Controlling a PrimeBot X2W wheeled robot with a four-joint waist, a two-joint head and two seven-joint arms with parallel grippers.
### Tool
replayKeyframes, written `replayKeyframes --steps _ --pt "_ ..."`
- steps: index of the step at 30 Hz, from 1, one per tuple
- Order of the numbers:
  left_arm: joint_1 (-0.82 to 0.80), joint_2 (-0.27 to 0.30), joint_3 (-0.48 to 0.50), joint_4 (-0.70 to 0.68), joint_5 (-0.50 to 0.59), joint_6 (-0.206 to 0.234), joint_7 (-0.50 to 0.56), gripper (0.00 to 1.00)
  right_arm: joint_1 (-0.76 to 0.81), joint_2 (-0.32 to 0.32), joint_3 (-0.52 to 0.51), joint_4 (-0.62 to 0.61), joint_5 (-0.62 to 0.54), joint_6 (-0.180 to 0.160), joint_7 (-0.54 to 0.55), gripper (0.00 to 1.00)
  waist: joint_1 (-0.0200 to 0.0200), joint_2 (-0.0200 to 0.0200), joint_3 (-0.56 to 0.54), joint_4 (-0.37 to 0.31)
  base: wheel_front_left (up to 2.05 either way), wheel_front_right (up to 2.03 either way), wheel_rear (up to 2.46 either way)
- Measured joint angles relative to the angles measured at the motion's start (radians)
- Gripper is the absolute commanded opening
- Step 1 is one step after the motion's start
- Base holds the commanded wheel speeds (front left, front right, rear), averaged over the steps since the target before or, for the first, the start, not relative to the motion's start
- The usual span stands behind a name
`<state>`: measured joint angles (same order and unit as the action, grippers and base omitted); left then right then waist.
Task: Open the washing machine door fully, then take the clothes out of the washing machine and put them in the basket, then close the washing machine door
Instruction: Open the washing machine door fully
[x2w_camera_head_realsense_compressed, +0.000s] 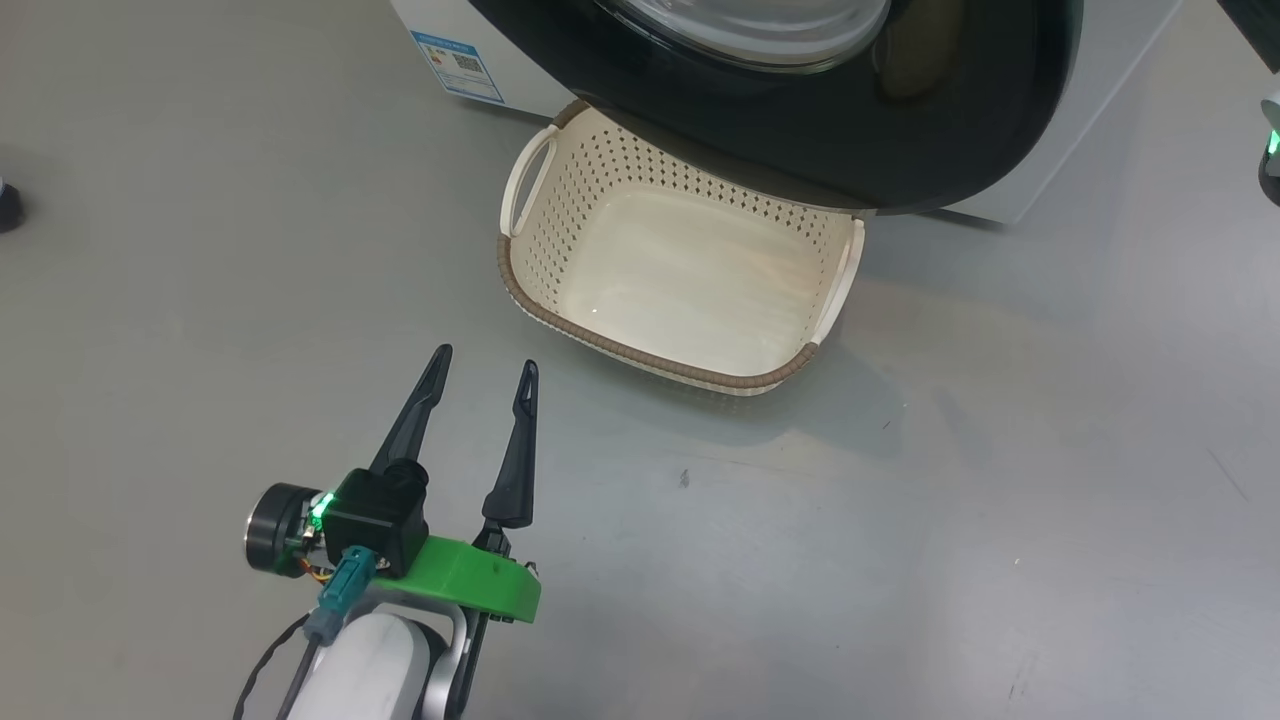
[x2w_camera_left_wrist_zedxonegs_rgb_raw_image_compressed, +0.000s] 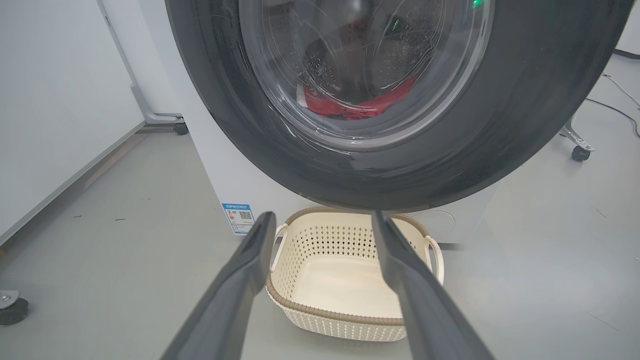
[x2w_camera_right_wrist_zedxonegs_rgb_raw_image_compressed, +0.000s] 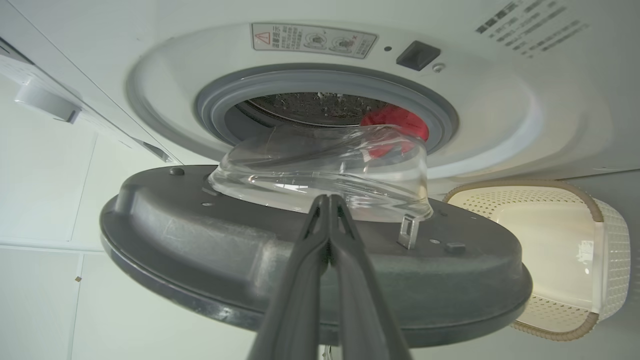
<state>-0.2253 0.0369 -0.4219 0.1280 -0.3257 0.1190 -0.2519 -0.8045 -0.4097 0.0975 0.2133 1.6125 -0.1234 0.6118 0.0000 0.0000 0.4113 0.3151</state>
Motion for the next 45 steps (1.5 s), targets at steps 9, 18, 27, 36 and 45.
replayKeyframes --steps 9,18,27,36,45 --pt "-0.002 0.0 -0.002 -0.002 -0.01 0.0 0.0 1.0 -0.033 0.011 -0.005 0.075 0.061 -0.012 0.087 0.0 0.0 0.0 0.013 0.023 0.0 0.0 0.0" --pt "-0.002 0.0 -0.004 0.0 -0.01 0.0 0.0 1.0 -0.049 0.029 -0.003 0.146 0.105 -0.011 0.123 0.0 0.0 0.0 0.012 0.03 0.0 0.0 0.0" --pt "-0.001 0.0 -0.011 -0.004 -0.031 0.0 0.0 1.0 -0.048 0.057 0.009 0.25 0.148 -0.011 0.138 0.0 0.0 0.0 0.004 0.03 0.0 0.0 0.0" --pt "-0.001 0.0 -0.011 -0.005 -0.03 0.0 0.0 1.0 -0.057 0.075 0.012 0.307 0.213 -0.011 0.178 0.0 0.0 0.0 0.001 0.031 0.0 0.0 0.0" --pt "-0.001 0.0 -0.01 -0.002 -0.03 0.0 0.0 1.0 -0.068 0.081 0.038 0.352 0.251 -0.011 0.215 0.0 0.0 0.0 -0.006 0.033 0.0 0.0 0.0"
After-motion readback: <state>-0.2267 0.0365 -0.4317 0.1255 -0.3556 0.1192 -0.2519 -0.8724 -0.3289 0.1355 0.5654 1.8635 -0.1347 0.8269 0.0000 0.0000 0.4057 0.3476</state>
